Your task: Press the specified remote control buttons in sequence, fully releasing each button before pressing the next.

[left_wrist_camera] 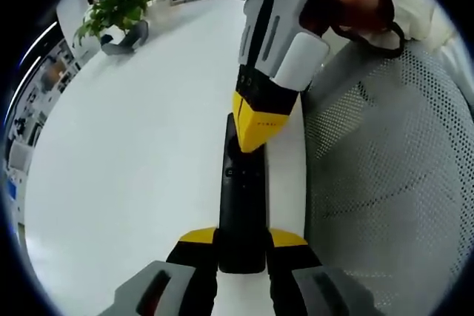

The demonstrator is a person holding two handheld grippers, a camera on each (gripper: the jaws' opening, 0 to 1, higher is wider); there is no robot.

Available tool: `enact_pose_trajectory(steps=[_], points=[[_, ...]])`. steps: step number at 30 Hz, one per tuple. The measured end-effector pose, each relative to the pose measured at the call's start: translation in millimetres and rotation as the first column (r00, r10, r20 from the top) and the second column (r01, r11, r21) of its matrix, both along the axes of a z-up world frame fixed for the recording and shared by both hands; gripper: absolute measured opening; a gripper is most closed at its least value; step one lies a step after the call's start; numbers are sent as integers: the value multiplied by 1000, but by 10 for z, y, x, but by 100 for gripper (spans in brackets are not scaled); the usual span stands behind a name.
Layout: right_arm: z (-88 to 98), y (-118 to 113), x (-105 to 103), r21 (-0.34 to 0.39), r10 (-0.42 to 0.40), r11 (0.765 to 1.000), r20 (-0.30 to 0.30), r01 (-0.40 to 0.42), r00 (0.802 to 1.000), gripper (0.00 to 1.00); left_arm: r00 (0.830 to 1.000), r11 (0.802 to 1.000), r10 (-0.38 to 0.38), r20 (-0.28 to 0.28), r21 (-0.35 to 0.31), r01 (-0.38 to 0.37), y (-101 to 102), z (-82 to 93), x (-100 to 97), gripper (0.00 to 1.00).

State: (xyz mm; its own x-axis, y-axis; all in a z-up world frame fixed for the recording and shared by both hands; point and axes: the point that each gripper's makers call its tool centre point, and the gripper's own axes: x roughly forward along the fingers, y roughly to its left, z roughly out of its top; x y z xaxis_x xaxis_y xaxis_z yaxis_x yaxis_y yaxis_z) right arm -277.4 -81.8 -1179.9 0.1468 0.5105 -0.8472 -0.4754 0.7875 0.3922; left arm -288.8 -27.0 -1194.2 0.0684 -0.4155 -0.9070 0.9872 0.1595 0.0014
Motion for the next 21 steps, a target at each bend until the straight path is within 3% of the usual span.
enact_pose_trajectory(steps=[12,21], points=[[-28,-1,-9,-23,46,999,33,-45,998,0,1000,1000,3,-1,-5,-3,-2,-2,3,24],[-40,13,4,-60,54,997,18,-53,998,0,1000,1000,9,-1,-29,-9,1,-2,9,24]])
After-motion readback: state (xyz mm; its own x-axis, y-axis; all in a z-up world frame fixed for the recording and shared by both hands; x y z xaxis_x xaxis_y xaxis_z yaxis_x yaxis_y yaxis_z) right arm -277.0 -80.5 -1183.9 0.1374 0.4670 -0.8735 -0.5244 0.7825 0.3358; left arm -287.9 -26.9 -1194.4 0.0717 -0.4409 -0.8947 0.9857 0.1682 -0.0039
